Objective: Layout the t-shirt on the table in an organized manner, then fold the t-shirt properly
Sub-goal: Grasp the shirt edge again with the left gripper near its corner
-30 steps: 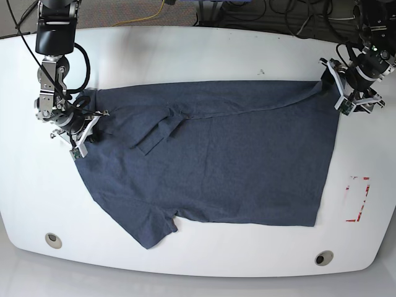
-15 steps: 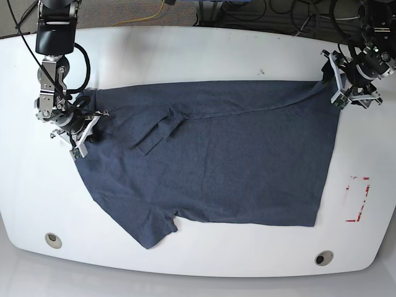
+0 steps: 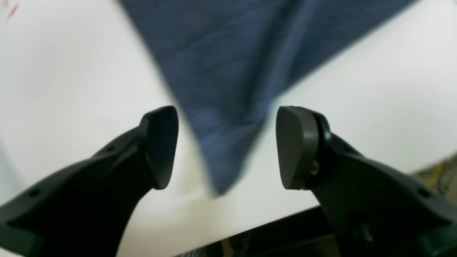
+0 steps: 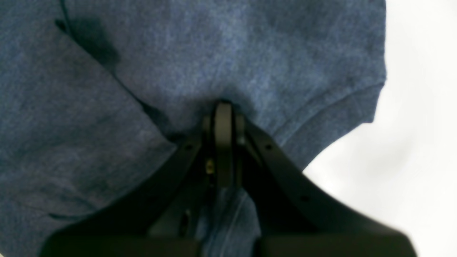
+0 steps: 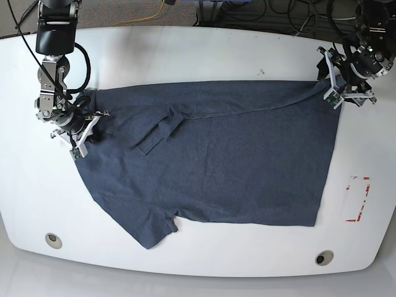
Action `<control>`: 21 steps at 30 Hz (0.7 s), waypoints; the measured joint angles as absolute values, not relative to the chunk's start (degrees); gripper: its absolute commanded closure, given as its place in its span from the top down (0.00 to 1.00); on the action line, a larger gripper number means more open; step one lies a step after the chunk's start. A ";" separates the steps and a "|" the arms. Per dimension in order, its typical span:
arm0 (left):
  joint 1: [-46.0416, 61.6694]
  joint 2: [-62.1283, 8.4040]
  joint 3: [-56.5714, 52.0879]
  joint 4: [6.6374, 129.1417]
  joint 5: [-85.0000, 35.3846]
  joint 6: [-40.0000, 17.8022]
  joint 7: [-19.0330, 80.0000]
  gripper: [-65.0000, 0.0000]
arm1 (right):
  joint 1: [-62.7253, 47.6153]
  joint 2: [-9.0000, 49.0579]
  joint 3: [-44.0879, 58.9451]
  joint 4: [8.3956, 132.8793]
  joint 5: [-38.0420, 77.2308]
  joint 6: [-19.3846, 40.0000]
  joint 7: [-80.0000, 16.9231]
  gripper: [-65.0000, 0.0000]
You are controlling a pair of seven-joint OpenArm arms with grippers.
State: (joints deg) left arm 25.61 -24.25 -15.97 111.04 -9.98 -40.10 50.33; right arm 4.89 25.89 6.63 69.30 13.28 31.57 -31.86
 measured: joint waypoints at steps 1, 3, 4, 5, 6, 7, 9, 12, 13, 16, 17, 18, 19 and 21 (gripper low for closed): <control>26.00 -24.12 -15.55 111.04 -9.98 -40.38 50.13 0.62 | 4.89 25.89 6.63 69.30 13.28 31.57 -31.88 0.00; 26.24 -24.08 -15.27 111.04 -9.32 -40.36 50.15 0.62 | 4.89 25.89 6.63 69.30 13.28 31.57 -31.88 0.00; 26.28 -24.16 -15.20 111.02 -8.45 -40.36 50.24 0.62 | 4.89 25.89 6.63 69.30 13.28 31.57 -31.86 0.00; 26.20 -24.21 -15.03 110.93 -7.84 -40.32 50.33 0.62 | 4.89 25.87 6.63 69.30 13.28 31.55 -31.90 0.00; 26.09 -24.34 -14.83 110.83 -7.22 -40.25 50.33 0.62 | 4.89 25.89 6.63 69.30 13.28 31.55 -31.90 0.00; 26.02 -24.36 -14.55 110.65 -6.85 -39.90 50.33 0.62 | 4.89 25.87 6.63 69.30 13.28 31.55 -31.90 0.00; 26.00 -24.32 -14.37 110.43 -6.42 -39.94 50.33 0.62 | 4.89 25.89 6.63 69.30 13.26 31.55 -31.90 0.00; 26.06 -24.08 -14.17 110.24 -6.46 -40.16 50.28 0.62 | 4.86 25.89 6.66 69.30 13.28 31.57 -31.88 0.00; 26.11 -24.03 -14.20 110.15 -6.46 -40.14 50.33 0.62 | 4.86 25.89 6.66 69.30 13.28 31.57 -31.88 0.00; 26.15 -24.05 -14.22 110.08 -6.44 -40.14 50.33 0.62 | 4.84 25.89 6.66 69.30 13.28 31.57 -31.75 0.00; 26.13 -24.05 -14.26 110.08 -6.46 -40.12 50.30 0.62 | 4.84 25.87 6.66 69.30 13.28 31.57 -31.75 0.00; 26.11 -24.05 -14.31 110.08 -6.44 -40.12 50.30 0.62 | 4.84 25.87 6.66 69.30 13.26 31.55 -31.75 0.00; 26.06 -24.08 -14.31 110.08 -6.44 -40.12 50.33 0.62 | 4.82 25.87 6.66 69.30 13.26 31.55 -31.73 0.00; 26.04 -24.10 -14.31 110.08 -6.42 -40.12 50.33 0.62 | 4.80 25.87 6.66 69.30 13.26 31.55 -31.70 0.00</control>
